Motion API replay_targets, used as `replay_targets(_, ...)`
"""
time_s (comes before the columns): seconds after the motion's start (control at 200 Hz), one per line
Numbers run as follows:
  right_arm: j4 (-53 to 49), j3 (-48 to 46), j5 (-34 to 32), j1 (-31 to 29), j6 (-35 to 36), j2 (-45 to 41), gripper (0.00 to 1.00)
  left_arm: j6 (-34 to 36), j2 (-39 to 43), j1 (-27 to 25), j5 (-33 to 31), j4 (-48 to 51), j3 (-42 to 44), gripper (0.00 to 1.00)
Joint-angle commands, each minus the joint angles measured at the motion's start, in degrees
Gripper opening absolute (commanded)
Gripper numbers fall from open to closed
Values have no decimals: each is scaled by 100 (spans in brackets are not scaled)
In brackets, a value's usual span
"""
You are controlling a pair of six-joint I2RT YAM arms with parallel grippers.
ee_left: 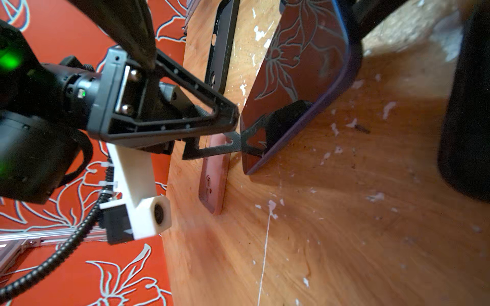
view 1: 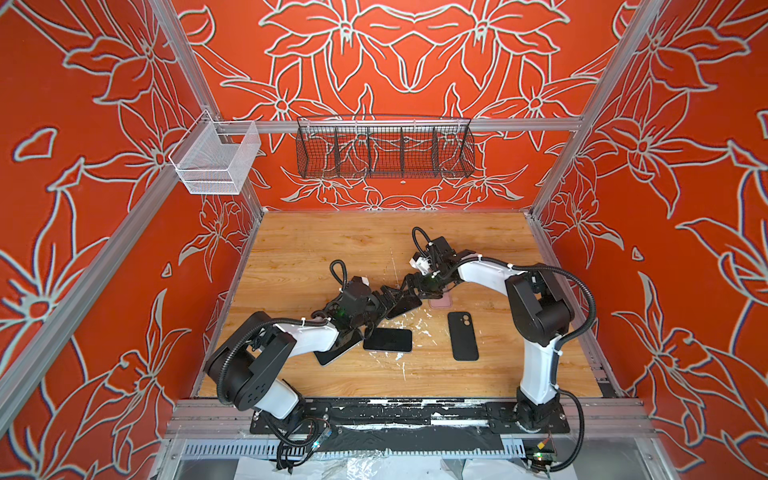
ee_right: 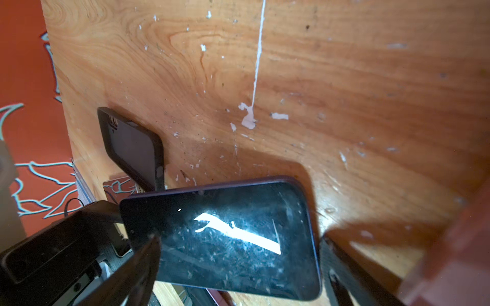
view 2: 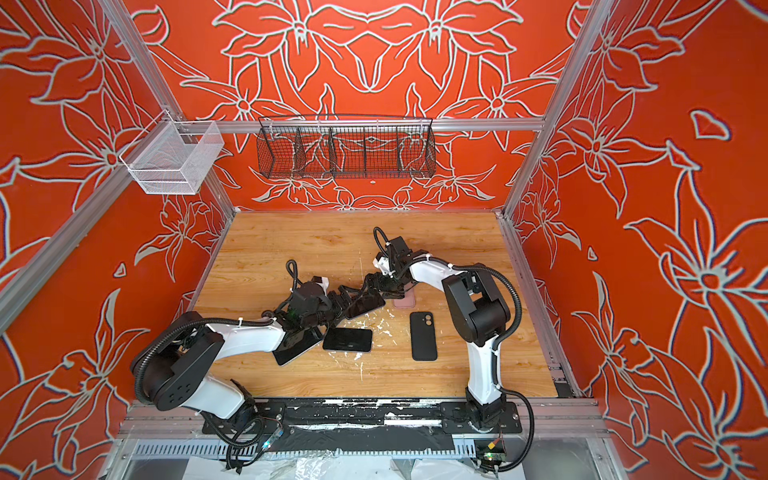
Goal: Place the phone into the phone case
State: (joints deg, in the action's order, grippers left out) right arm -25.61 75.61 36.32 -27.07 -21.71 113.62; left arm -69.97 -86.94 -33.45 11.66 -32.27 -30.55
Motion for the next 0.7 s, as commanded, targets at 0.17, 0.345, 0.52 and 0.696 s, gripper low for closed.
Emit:
replay_targets(0.17,-192,-319,78,-70,-157,282,92,269,163,-30,-134,61,-137,72)
replay_targets(0.345,-126,-319,95,-62,-227,344,91,268,112,-30,-155,57,-172,59)
replay_targets(0.52,-53,-344,130,-68,-280,386,90,237,36,-30,-147,23,-205,46)
replay_targets(0.696,11,-374,165,-65,-316,424,90,234,-47,-30,-94,-26,-255,35)
